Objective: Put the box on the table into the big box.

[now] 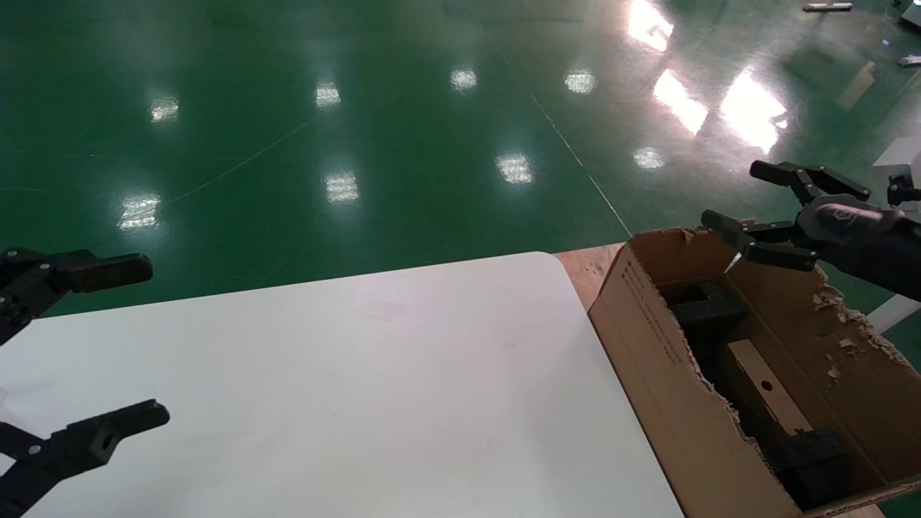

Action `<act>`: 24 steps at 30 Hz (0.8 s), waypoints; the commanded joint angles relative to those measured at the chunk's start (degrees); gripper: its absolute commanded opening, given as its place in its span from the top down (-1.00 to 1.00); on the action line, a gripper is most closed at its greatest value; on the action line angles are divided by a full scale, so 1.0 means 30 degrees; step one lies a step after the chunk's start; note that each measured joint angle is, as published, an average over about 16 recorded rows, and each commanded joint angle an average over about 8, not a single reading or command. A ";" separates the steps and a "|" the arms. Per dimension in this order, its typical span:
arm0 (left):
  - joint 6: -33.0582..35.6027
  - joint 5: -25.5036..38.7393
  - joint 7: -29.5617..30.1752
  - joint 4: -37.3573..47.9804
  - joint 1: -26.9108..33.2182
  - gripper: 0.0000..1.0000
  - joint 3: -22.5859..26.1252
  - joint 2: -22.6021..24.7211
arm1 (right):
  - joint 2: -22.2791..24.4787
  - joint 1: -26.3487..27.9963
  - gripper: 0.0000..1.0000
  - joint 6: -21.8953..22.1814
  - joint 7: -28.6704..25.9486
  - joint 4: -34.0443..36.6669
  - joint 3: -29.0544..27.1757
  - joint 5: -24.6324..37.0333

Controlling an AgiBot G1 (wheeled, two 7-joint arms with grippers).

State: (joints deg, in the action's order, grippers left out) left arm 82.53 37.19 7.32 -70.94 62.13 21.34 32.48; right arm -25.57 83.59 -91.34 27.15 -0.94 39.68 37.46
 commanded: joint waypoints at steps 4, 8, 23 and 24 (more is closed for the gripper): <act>0.0000 -0.0001 0.0000 0.0000 0.0000 -1.00 0.0000 0.0000 | -0.0166 -0.0405 -1.00 0.0109 -0.0667 -0.1226 -0.0420 0.0070; 0.0000 -0.0001 0.0000 0.0001 0.0000 -1.00 0.0000 0.0000 | -0.0384 -0.0914 -1.00 0.0239 -0.1544 -0.2911 -0.0967 0.0172; 0.0000 -0.0001 -0.0001 0.0001 0.0000 -1.00 0.0001 0.0000 | -0.1201 -0.2813 -1.00 0.0725 -0.4821 -0.9205 -0.3011 0.0555; 0.0000 -0.0001 -0.0001 0.0001 0.0000 -1.00 0.0001 0.0000 | -0.1256 -0.2942 -1.00 0.0758 -0.5044 -0.9632 -0.3150 0.0581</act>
State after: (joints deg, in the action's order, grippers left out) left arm 82.54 37.19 7.32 -70.94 62.13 21.34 32.48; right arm -29.34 74.77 -89.07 12.04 -29.81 30.23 39.20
